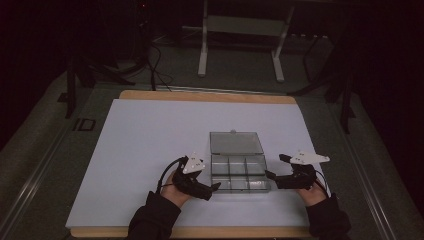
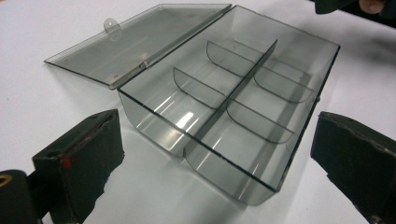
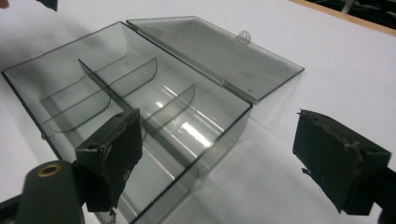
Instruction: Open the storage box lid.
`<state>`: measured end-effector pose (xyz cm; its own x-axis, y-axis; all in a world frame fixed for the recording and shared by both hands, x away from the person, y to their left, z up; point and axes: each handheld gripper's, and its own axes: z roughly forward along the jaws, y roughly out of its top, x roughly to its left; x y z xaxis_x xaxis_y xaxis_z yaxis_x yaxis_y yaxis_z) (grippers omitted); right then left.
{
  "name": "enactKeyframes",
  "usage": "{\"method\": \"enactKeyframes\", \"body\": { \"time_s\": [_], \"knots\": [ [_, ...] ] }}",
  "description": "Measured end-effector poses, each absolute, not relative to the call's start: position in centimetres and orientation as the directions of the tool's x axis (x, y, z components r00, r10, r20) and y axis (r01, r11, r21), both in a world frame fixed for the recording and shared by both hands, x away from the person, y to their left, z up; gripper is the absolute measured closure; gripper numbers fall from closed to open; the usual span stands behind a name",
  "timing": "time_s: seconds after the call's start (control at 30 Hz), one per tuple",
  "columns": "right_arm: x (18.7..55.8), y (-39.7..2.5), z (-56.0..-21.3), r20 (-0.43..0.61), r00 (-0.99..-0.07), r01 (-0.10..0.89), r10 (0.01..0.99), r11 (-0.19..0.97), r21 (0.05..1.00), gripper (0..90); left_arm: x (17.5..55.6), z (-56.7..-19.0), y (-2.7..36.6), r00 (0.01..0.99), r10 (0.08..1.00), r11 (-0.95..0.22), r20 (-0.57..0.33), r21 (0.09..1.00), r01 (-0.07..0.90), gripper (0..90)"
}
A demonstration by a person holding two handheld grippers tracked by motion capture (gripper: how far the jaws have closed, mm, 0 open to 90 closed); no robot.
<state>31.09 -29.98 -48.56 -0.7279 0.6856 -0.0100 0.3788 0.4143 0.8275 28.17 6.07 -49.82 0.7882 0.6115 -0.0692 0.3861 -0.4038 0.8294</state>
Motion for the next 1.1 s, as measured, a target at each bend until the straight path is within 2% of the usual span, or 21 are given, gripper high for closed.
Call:
{"method": "enactKeyframes", "body": {
  "time_s": [0.43, 0.67, 1.1],
  "knots": [
    [29.4, -31.9, -49.5, -0.019, -0.709, 0.377, 0.705, 0.402, 0.834, 14.9, 26.5, -51.3, 7.5, 0.797, 0.599, -0.406, -0.076, 0.829, 0.384, 3.4],
    [28.8, -32.4, -50.2, -0.042, -0.718, 0.368, 0.695, 0.43, 0.824, 14.6, 25.8, -52.4, 8.6, 0.773, 0.628, -0.393, -0.09, 0.82, 0.416, 3.4],
    [27.6, -33.7, -52.1, -0.038, -0.701, 0.379, 0.713, 0.417, 0.826, 14.5, 25.3, -53.0, 10.3, 0.733, 0.679, -0.405, -0.047, 0.808, 0.427, 3.4]
  ]
}}
